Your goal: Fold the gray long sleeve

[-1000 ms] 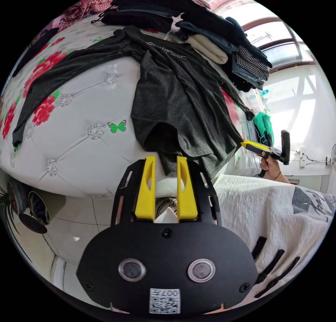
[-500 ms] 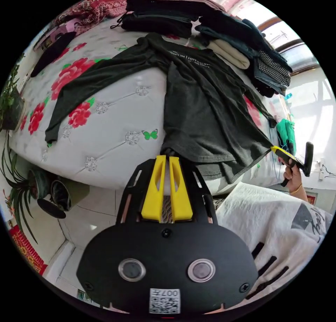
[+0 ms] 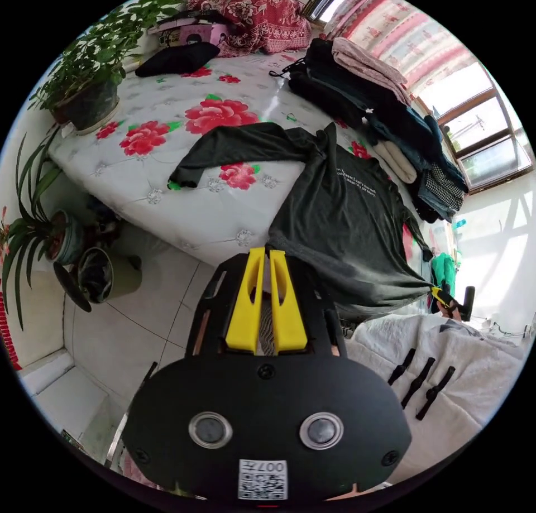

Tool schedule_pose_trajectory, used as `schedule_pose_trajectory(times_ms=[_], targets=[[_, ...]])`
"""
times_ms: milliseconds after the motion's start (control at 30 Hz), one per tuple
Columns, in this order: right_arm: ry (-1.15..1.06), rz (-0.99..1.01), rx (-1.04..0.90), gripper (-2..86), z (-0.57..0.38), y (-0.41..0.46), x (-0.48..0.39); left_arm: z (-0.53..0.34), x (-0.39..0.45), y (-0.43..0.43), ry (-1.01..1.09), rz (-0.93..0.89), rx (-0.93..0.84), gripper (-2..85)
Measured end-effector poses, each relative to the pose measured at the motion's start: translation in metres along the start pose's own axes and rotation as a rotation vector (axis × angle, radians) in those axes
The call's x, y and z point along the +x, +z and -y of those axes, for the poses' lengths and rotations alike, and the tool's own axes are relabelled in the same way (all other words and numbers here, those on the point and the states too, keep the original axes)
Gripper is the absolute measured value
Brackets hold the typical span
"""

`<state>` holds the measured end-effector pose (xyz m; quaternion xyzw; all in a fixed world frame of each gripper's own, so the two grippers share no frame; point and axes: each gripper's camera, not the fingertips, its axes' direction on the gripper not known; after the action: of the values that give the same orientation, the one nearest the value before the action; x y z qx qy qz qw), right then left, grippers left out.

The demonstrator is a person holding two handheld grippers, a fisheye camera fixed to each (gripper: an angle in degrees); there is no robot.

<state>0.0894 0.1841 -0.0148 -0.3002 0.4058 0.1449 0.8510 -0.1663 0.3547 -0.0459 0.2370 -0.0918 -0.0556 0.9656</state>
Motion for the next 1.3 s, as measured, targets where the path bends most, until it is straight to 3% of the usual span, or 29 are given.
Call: schedule_pose_trajectory(times_ms=[133, 300, 400, 500, 667, 900, 1300], targets=[[0.029, 0.085, 0.075, -0.2, 0.062, -0.016, 0.001, 0.076, -0.013, -0.006, -0.041, -0.14, 0.05, -0.9], [-0.185, 0.106, 0.429, -0.2, 0.148, -0.115, -0.088, 0.19, 0.027, -0.128, 0.093, -0.282, 0.327, -0.9], [-0.358, 0.081, 0.563, -0.1, 0.144, -0.161, -0.138, 0.196, 0.051, -0.201, 0.243, -0.298, 0.463, -0.9], [-0.502, 0.006, 0.6, -0.1, 0.114, -0.174, -0.16, 0.172, 0.064, -0.228, 0.381, -0.273, 0.483, -0.9], [-0.497, -0.111, 0.433, -0.1, 0.068, -0.125, -0.129, 0.112, 0.056, -0.181, 0.454, -0.158, 0.362, -0.9], [-0.11, -0.135, 0.042, -0.1, 0.012, 0.007, -0.02, 0.018, -0.015, -0.017, 0.118, -0.131, -0.057, -0.9], [-0.153, -0.214, -0.172, 0.1, -0.03, 0.051, -0.031, -0.04, -0.023, -0.03, 0.079, 0.002, -0.148, -0.8]])
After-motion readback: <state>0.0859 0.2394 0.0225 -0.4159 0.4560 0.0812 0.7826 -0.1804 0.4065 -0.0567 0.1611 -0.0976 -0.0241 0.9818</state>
